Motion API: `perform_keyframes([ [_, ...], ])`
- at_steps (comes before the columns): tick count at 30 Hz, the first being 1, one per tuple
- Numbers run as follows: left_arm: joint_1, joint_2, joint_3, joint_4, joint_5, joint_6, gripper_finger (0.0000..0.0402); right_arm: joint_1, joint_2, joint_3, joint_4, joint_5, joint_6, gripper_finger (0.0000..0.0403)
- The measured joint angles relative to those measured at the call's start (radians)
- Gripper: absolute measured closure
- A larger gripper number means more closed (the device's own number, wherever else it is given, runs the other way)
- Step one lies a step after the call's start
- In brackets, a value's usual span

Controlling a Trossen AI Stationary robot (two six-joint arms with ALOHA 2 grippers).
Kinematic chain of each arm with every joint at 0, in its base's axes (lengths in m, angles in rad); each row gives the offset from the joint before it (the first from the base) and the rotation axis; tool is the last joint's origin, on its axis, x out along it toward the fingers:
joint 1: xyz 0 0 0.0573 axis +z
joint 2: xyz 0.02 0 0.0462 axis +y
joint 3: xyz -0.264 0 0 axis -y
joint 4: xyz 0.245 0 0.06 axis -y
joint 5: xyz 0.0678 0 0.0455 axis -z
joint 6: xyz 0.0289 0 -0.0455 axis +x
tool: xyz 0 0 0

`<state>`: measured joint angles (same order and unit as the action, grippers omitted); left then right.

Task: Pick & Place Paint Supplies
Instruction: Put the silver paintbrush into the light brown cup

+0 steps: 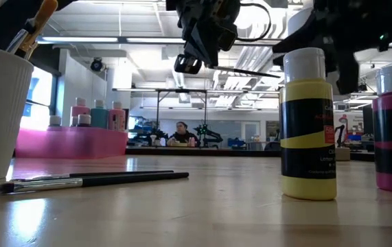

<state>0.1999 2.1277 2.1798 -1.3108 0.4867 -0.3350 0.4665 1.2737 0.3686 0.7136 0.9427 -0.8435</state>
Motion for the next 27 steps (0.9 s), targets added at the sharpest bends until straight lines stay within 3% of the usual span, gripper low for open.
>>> perform_keyframes([
  [5, -0.026, 0.000, 0.000, 0.000, 0.015, -0.021, 0.0401, -0.046, 0.032, 0.000, 0.008, 0.000, -0.045, 0.0239],
  [11, -0.033, 0.000, 0.000, 0.015, 0.022, -0.037, 0.0401, -0.079, 0.060, 0.000, 0.009, -0.009, -0.053, 0.0253],
  [17, -0.032, 0.000, 0.000, 0.027, 0.039, -0.041, 0.0402, -0.097, 0.060, 0.000, 0.009, -0.010, -0.053, 0.0289],
  [27, -0.030, 0.001, -0.001, 0.027, 0.050, -0.041, 0.0402, -0.095, 0.062, 0.000, -0.003, -0.013, -0.086, 0.0388],
])
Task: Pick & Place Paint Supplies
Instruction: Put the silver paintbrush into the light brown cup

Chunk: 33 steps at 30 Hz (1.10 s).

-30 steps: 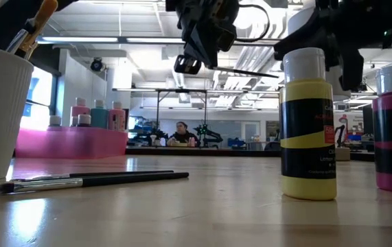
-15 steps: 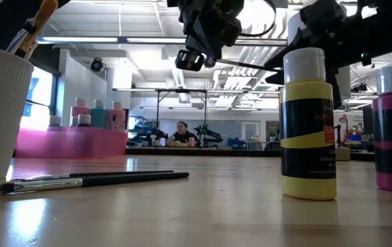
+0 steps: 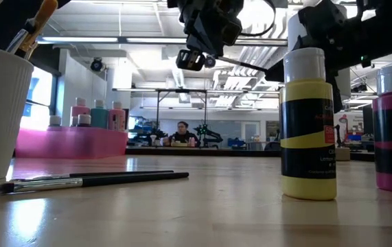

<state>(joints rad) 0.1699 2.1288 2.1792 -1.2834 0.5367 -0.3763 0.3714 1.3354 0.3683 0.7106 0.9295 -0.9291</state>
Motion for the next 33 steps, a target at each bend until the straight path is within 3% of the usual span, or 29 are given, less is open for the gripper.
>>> perform_keyframes([
  [16, 0.000, 0.000, 0.000, -0.001, -0.004, 0.046, 0.0398, 0.002, 0.000, 0.000, 0.007, -0.012, -0.021, 0.0393],
  [26, 0.060, 0.001, -0.001, -0.005, 0.113, 0.095, 0.0340, 0.001, -0.003, 0.001, 0.025, -0.004, -0.014, 0.0393],
  [33, 0.074, 0.001, -0.001, -0.006, 0.138, 0.127, 0.0301, 0.002, -0.003, 0.001, 0.019, 0.011, -0.015, 0.0393],
])
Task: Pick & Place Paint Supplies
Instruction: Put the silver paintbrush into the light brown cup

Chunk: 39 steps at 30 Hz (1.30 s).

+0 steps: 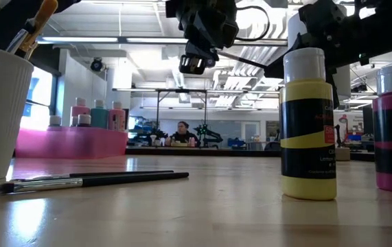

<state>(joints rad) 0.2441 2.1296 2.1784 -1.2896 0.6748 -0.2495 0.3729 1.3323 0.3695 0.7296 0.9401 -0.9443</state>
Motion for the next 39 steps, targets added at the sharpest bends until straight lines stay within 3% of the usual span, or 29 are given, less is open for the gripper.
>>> perform_keyframes([
  [6, 0.000, 0.000, 0.000, 0.000, 0.005, -0.011, 0.0293, 0.000, 0.000, 0.000, -0.005, 0.000, -0.002, 0.0393],
  [13, 0.005, -0.003, 0.000, 0.000, -0.082, 0.050, 0.0293, 0.000, 0.000, 0.000, -0.007, 0.000, 0.014, 0.0393],
  [24, 0.002, -0.181, 0.000, 0.012, -0.354, 0.180, 0.0293, 0.000, 0.000, 0.000, -0.010, 0.000, 0.031, 0.0393],
  [30, -0.071, -0.306, -0.004, 0.024, -0.581, 0.218, 0.0293, 0.007, -0.005, 0.000, -0.006, -0.003, 0.104, 0.0393],
  [35, -0.155, -0.407, -0.125, 0.074, -0.735, 0.180, 0.0294, 0.048, -0.005, 0.000, 0.020, 0.004, 0.110, 0.0393],
  [39, -0.222, -0.519, -0.379, 0.249, -0.820, 0.128, 0.0294, 0.097, -0.027, 0.000, 0.062, 0.011, 0.110, 0.0393],
])
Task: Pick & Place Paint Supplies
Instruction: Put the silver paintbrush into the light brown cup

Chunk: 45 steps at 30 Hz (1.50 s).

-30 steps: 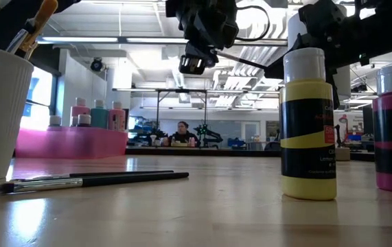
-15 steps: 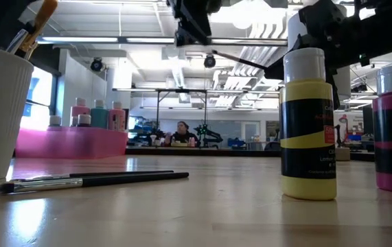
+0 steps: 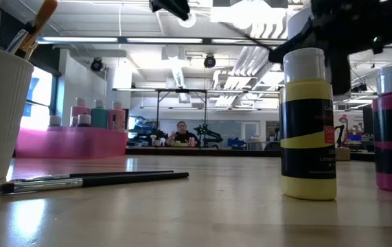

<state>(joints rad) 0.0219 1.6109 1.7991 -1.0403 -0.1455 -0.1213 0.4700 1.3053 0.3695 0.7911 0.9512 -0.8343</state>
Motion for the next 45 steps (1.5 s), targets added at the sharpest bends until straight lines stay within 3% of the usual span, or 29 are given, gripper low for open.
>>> perform_keyframes([
  [5, -0.045, -0.150, -0.427, 0.502, 0.099, -0.025, 0.0294, 0.066, -0.061, 0.000, 0.036, -0.003, 0.015, 0.0392],
  [10, -0.093, -0.235, -0.731, 1.038, 0.132, 0.069, 0.0294, 0.121, -0.141, 0.000, 0.040, -0.048, 0.158, 0.0392],
  [16, -0.143, -0.170, -0.975, 1.835, 0.140, 0.339, 0.0294, 0.148, -0.204, 0.000, 0.040, -0.123, 0.307, 0.0392],
  [20, -0.140, -0.073, -1.013, 2.089, 0.198, 0.348, 0.0294, 0.147, -0.207, 0.000, 0.037, -0.122, 0.343, 0.0392],
  [24, -0.141, -0.008, -0.978, 2.153, 0.223, 0.345, 0.0294, 0.147, -0.206, 0.000, 0.029, -0.124, 0.372, 0.0392],
  [30, -0.140, 0.017, -0.882, 2.079, 0.192, 0.274, 0.0294, 0.147, -0.205, 0.000, 0.029, -0.124, 0.390, 0.0392],
  [37, -0.140, 0.017, -0.794, 1.891, 0.196, 0.302, 0.0293, 0.147, -0.205, 0.000, 0.027, -0.150, 0.417, 0.0392],
  [45, -0.141, 0.017, -0.743, 1.847, 0.294, 0.328, 0.0292, 0.147, -0.205, 0.000, 0.024, -0.146, 0.419, 0.0392],
])
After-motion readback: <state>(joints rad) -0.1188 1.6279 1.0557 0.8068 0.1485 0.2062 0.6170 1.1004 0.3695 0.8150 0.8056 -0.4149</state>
